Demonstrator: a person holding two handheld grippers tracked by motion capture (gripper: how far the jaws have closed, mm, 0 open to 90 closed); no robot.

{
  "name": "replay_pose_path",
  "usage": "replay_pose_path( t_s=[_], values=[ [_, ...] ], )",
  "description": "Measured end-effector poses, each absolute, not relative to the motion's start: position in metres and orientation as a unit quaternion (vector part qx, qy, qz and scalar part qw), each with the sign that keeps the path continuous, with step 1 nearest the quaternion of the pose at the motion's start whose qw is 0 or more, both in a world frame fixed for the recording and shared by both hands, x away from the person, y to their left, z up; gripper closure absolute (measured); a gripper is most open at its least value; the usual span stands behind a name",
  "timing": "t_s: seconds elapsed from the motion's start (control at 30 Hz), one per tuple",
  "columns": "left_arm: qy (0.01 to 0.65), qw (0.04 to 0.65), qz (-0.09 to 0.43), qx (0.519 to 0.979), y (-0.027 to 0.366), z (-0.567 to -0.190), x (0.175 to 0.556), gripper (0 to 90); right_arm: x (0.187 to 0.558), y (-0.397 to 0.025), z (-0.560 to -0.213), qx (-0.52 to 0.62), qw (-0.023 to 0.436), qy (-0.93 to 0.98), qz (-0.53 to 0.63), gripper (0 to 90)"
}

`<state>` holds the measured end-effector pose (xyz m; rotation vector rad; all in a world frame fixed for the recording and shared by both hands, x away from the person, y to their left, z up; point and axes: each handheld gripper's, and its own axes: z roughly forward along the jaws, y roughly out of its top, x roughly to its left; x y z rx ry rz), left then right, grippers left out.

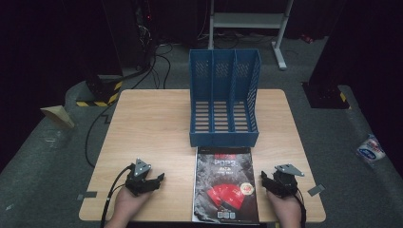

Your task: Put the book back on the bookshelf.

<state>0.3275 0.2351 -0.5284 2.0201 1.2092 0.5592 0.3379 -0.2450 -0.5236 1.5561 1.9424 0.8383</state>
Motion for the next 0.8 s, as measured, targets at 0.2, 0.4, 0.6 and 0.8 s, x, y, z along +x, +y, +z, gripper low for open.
replay_pose_path(
  t_s=[0.2,0.4,0.6,0.8],
  values=[
    [0.467,0.351,0.215,0.783,0.2353,-0.5281,0.3277,31.1,0.3379,-0.2449,-0.5236,0.573,0.254,0.715,0.308,35.2],
    [0.468,0.352,0.217,0.781,0.2355,-0.5283,0.3274,31.4,0.3376,-0.2444,-0.5234,0.576,0.253,0.714,0.308,35.3],
    [0.468,0.352,0.216,0.781,0.2357,-0.5282,0.3274,31.5,0.3379,-0.2463,-0.5230,0.572,0.247,0.715,0.317,30.5],
    [0.466,0.353,0.215,0.783,0.2354,-0.5283,0.3275,30.9,0.3334,-0.2486,-0.5174,0.575,0.254,0.698,0.342,32.5]
  ],
)
